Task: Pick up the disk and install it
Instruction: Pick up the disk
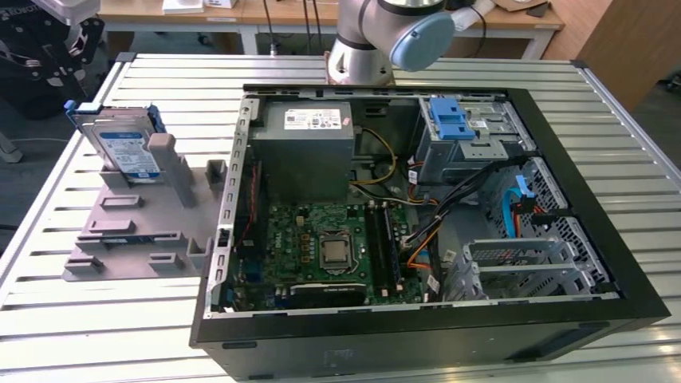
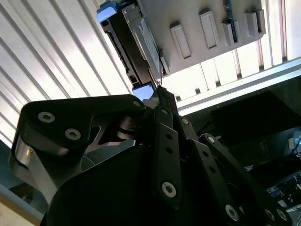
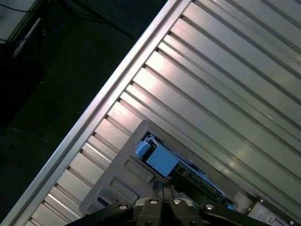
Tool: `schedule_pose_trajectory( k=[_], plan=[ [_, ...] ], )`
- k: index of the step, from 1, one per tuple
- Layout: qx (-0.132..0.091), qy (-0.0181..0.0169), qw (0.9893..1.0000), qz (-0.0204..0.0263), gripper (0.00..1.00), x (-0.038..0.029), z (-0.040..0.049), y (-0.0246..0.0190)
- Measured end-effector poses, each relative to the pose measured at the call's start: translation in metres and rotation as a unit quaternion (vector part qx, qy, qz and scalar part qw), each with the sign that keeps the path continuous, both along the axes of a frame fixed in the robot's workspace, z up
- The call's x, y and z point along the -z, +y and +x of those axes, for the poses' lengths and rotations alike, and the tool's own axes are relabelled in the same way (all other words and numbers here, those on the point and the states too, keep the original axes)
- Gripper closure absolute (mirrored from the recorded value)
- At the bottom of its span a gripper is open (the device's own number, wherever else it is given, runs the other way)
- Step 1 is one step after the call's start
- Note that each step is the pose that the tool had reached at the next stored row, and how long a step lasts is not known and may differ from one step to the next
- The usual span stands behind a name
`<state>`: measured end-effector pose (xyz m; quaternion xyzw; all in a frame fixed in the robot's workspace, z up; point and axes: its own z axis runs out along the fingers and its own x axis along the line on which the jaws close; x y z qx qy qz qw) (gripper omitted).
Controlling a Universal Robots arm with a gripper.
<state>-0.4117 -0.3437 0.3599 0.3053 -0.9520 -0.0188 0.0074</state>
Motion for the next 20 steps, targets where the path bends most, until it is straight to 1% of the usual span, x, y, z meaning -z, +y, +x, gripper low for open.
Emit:
schedule_pose_trajectory(
  k=[6,8,10,12,15,18,20],
  plan=[
    [-0.002,0.0,1.0,0.0,0.89,0.0,0.0,0.0],
    [-0.01,-0.0001,0.9999,0.0,0.89,0.0001,0.0,0.0],
    [-0.026,0.0,0.9997,0.0,0.89,0.0001,0.0,0.0],
    [-0.044,0.0,0.999,0.0,0.89,0.0002,0.0,0.0],
    [-0.071,0.0,0.9975,0.0,0.89,0.0003,0.0,0.0],
    [-0.085,0.0,0.9964,0.0,0.89,0.0003,0.0,0.0],
    [-0.098,-0.0001,0.9952,0.0,0.89,0.0004,0.0,0.0]
  ],
)
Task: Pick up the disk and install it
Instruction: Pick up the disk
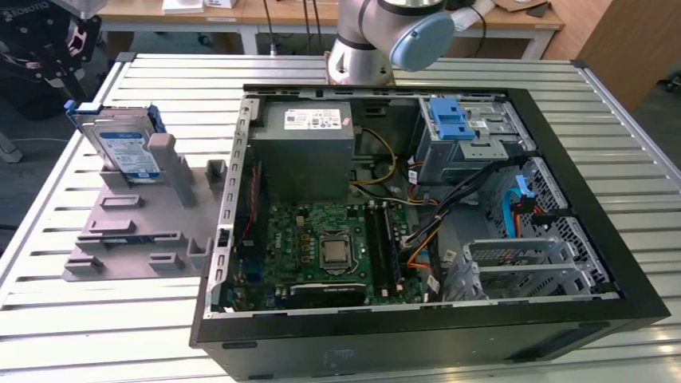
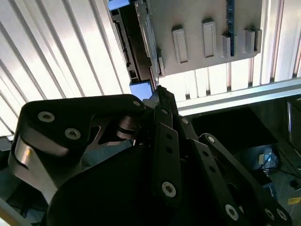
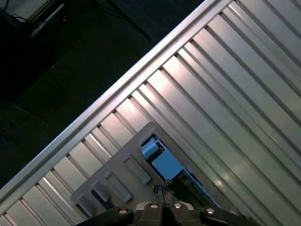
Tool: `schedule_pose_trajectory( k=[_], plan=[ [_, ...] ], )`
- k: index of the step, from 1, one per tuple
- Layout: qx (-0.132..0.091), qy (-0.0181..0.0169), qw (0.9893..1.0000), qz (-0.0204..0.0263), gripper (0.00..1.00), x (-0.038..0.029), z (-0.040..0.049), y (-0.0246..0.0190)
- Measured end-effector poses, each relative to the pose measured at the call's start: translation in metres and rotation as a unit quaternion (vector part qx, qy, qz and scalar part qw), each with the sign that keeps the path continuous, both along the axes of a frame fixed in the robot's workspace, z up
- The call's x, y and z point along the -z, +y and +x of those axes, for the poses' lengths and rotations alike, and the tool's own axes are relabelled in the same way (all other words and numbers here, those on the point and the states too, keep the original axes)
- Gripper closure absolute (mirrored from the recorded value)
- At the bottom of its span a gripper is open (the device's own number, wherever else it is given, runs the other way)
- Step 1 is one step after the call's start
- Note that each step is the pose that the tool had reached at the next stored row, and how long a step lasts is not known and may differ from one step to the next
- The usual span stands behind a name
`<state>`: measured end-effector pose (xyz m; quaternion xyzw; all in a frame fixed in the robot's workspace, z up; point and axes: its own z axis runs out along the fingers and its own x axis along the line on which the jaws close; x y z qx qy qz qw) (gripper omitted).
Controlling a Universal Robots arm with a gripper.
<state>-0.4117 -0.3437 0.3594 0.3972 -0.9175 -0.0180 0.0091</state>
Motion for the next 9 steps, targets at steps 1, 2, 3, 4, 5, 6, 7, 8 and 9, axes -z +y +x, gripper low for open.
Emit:
schedule_pose_trajectory(
  k=[1,2,3,4,5,6,7,8,9],
  plan=[
    [-0.009,0.0,1.0,0.0,0.89,0.0001,0.0,0.0],
    [-0.018,0.0,0.9998,0.0,0.89,0.0002,0.0,0.0],
    [-0.027,0.0,0.9996,0.0,0.89,0.0003,0.0,0.0],
    [-0.036,0.0,0.9993,0.0,0.89,0.0004,0.0,0.0],
    [-0.045,0.0,0.999,0.0,0.89,0.0006,0.0,0.0],
    [-0.053,-0.0003,0.9986,0.0001,0.89,0.0006,0.0,0.0],
    [-0.06,-0.0007,0.9982,0.0001,0.89,0.0008,0.0,0.0],
    [-0.068,-0.0012,0.9977,0.0001,0.89,0.001,0.0,0.0],
    [-0.076,-0.0017,0.9971,0.0002,0.89,0.0012,0.0,0.0]
  ],
)
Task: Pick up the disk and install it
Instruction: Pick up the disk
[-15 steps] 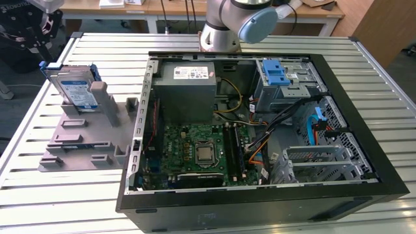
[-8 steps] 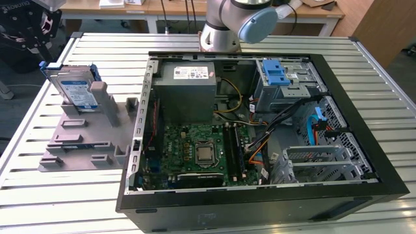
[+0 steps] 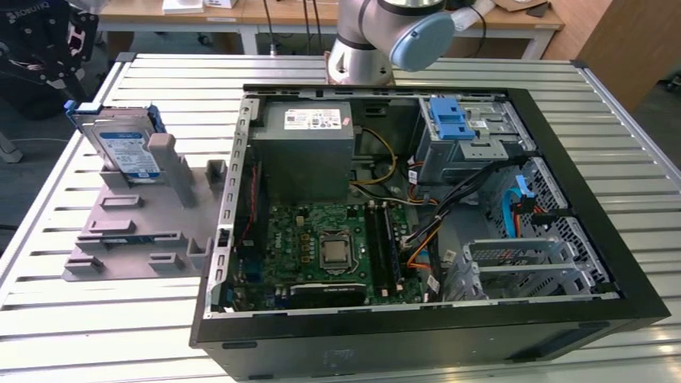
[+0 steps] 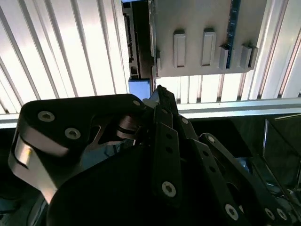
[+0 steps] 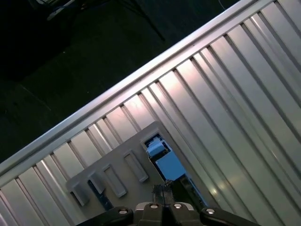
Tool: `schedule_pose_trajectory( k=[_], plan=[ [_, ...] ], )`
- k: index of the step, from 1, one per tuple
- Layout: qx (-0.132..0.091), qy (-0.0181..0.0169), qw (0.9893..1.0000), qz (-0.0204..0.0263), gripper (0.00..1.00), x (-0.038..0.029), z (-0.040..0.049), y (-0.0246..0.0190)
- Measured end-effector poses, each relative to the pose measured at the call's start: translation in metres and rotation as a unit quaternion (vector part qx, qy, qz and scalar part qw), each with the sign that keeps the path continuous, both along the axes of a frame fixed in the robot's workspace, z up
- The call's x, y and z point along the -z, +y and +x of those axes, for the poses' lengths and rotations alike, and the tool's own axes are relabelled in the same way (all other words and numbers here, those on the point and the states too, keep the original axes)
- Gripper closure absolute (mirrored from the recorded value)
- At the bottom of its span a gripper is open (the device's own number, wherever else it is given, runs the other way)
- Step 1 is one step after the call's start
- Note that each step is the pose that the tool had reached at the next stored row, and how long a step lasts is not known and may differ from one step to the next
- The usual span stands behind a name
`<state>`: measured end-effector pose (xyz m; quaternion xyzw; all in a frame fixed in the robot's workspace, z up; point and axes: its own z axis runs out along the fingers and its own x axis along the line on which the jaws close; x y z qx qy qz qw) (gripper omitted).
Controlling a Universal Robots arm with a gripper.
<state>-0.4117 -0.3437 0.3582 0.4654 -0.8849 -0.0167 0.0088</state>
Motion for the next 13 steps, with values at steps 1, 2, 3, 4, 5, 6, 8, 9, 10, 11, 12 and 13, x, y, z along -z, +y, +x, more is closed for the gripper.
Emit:
schedule_pose_trajectory(
  k=[1,2,3,4,5,6,8,9,10,11,12,13],
  plan=[
    [-0.008,-0.0005,1.0,0.0001,0.89,0.0002,0.0,0.0],
    [-0.017,-0.0007,0.9999,0.0001,0.89,0.0003,0.0,0.0],
    [-0.025,-0.001,0.9997,0.0,0.89,0.0005,0.0,0.0],
    [-0.032,-0.0014,0.9995,0.0001,0.89,0.0007,0.0,0.0],
    [-0.039,-0.002,0.9992,0.0003,0.89,0.0007,0.0,0.0],
    [-0.043,-0.0029,0.9991,0.0009,0.89,0.0008,-0.0001,0.0],
    [-0.051,-0.0041,0.9987,0.0027,0.89,0.0011,0.0,0.0002],
    [-0.054,-0.0045,0.9985,0.0032,0.89,0.0012,0.0,0.0003],
    [-0.059,-0.0047,0.9982,0.0033,0.89,0.0014,0.0,0.0005],
    [-0.066,-0.0047,0.9978,0.0034,0.89,0.0015,0.0,0.0005],
    [-0.075,-0.0046,0.9972,0.0034,0.89,0.0017,0.0,0.0005],
    [-0.084,-0.0046,0.9964,0.0034,0.89,0.0019,0.0,0.0006]
  ],
)
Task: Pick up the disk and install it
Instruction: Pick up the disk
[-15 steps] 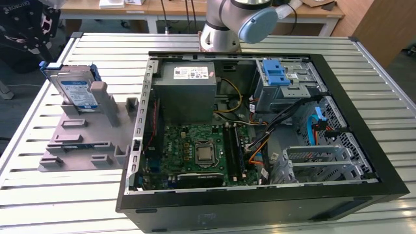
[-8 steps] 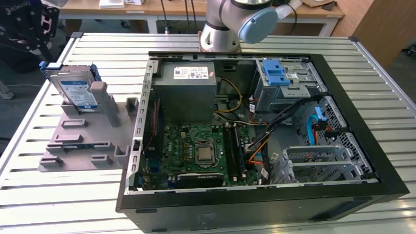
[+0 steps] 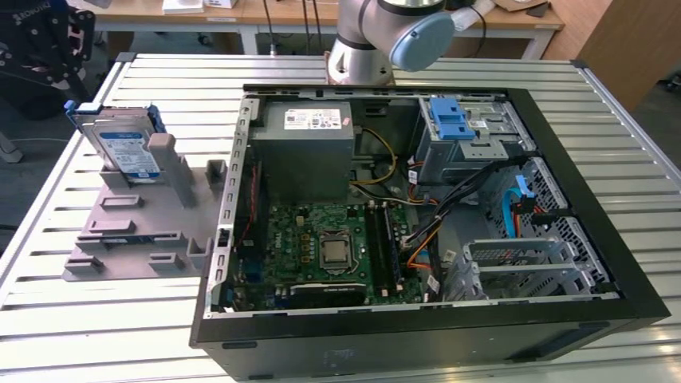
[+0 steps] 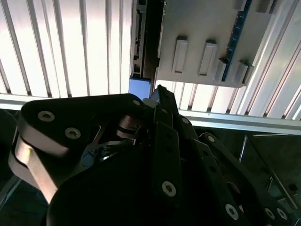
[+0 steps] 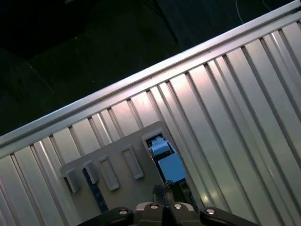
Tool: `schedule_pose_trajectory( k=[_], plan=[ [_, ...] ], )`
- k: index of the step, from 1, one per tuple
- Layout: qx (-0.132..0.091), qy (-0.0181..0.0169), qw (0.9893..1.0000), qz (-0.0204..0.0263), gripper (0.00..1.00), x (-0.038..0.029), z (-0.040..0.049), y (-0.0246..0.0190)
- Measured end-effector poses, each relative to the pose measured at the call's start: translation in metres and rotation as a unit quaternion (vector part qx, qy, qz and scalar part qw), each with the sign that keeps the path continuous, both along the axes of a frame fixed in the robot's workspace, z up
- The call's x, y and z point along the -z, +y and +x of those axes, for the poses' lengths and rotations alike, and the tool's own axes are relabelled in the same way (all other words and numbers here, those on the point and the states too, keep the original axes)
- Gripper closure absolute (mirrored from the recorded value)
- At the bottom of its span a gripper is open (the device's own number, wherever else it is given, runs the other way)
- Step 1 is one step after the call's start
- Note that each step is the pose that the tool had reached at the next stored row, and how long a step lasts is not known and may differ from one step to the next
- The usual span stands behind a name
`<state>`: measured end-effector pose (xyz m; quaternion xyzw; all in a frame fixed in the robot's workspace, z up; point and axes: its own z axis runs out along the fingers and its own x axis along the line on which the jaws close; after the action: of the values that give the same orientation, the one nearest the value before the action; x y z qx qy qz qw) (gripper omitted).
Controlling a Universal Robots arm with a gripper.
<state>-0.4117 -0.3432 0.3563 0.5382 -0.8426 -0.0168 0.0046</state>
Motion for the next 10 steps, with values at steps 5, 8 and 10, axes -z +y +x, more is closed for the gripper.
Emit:
schedule_pose_trajectory(
  k=[5,8,10],
  plan=[
    [-0.045,0.0,0.999,0.0,0.89,0.0012,0.0,0.0],
    [-0.072,0.0,0.9974,0.0,0.89,0.0018,0.0,0.0],
    [-0.086,0.0,0.9963,0.0,0.89,0.0021,-0.0001,0.0001]
  ],
)
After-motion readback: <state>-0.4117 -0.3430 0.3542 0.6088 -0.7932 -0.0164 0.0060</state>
